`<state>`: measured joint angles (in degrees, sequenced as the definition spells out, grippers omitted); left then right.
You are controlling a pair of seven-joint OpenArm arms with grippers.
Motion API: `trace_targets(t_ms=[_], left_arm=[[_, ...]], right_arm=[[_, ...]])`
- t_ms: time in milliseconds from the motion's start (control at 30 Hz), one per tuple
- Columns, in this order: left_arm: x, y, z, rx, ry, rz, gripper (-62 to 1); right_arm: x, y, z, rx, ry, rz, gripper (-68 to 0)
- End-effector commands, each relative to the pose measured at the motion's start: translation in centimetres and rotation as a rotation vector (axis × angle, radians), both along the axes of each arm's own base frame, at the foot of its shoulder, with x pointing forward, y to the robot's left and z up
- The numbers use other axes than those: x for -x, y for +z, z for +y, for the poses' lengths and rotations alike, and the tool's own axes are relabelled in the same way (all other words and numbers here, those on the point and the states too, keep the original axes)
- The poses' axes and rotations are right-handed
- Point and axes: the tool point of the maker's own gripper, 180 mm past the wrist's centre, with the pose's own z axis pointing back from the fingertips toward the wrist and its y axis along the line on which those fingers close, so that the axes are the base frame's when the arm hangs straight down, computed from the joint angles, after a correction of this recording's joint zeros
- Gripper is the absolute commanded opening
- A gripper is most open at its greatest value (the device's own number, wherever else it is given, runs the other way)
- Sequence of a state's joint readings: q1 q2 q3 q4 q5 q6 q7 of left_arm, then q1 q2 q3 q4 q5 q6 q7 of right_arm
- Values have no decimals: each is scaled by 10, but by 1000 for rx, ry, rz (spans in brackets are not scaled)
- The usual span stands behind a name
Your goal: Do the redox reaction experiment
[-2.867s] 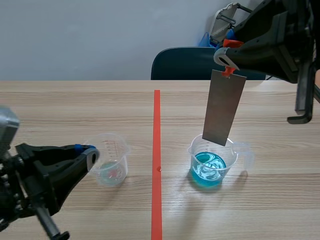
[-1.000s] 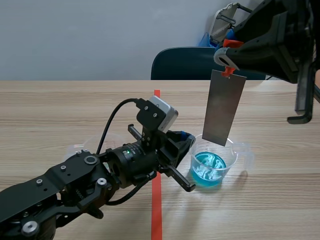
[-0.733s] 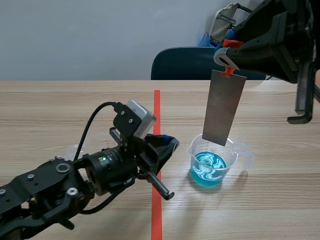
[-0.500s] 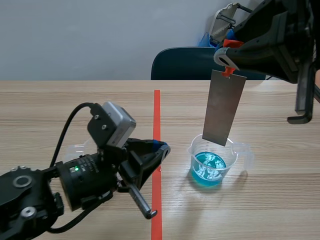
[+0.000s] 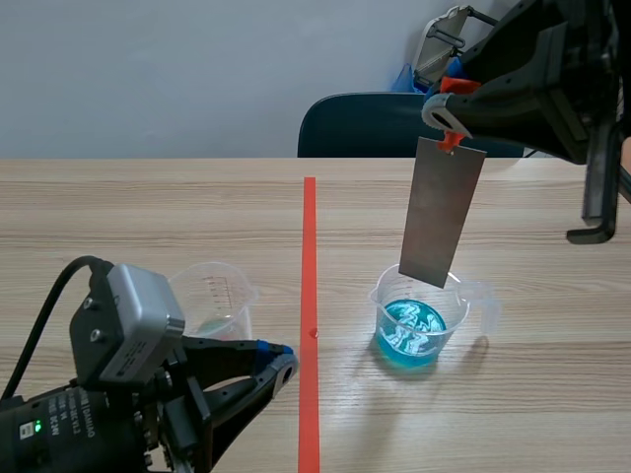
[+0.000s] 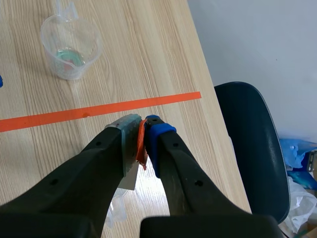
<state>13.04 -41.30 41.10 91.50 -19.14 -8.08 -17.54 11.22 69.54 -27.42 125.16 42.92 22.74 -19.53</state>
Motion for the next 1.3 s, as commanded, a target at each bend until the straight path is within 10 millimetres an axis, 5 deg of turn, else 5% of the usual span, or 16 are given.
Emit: trace_targets(t_ms=[0, 133, 367, 567, 1267], left_arm=[[-5, 10, -3, 29, 6, -22, -582], [-5, 10, -2, 29, 7, -24, -537], [-9, 10, 0, 21, 28, -33, -172], [-9, 10, 0, 21, 30, -34, -18], [-12, 6, 2, -9, 46, -35, 9]], right_arm=[[-3, 9, 1, -9, 2, -34, -669], [-3, 9, 1, -9, 2, -34, -669], [-3, 9, 1, -9, 2, -34, -669], [-3, 9, 1, -9, 2, -34, -669], [-2, 9, 1, -9, 2, -34, -669]])
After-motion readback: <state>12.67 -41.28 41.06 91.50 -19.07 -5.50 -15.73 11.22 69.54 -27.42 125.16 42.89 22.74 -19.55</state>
